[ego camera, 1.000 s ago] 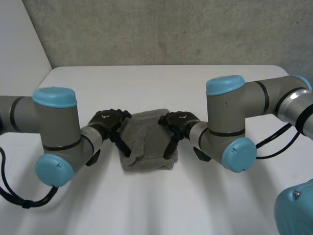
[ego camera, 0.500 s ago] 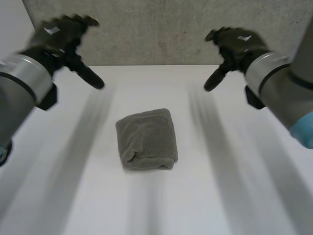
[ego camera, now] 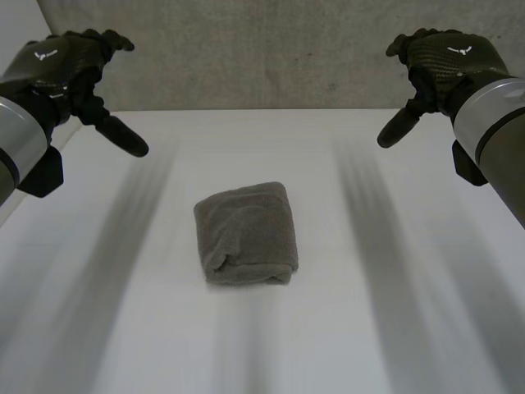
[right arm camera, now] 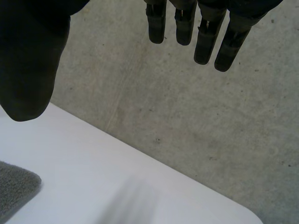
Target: Fold the towel.
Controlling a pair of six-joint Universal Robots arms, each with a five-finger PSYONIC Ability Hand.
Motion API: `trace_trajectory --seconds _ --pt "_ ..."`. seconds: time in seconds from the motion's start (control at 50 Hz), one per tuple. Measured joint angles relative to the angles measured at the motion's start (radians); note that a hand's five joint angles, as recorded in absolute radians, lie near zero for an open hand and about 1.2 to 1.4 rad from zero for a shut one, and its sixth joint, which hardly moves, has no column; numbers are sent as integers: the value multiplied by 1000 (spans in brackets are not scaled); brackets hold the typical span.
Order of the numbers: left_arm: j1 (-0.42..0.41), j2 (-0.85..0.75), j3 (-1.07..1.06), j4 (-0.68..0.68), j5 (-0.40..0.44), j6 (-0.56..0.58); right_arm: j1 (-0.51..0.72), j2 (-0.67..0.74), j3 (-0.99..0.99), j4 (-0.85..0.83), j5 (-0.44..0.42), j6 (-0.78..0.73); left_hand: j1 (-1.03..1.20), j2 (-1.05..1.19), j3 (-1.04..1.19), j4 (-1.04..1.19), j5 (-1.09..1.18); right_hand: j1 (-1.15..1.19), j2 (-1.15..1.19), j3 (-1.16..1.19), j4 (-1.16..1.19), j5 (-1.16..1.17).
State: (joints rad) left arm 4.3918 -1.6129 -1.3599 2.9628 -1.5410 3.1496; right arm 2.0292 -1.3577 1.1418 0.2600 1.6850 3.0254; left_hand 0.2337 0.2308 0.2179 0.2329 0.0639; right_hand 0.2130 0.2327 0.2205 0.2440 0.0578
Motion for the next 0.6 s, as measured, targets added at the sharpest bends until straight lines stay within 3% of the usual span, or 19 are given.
trace_trajectory --seconds 0.6 --pt "12 0 -41 0 1 -7 5 -17 4 -5 -3 3 0 0 0 0 0 0 0 0 0 0"
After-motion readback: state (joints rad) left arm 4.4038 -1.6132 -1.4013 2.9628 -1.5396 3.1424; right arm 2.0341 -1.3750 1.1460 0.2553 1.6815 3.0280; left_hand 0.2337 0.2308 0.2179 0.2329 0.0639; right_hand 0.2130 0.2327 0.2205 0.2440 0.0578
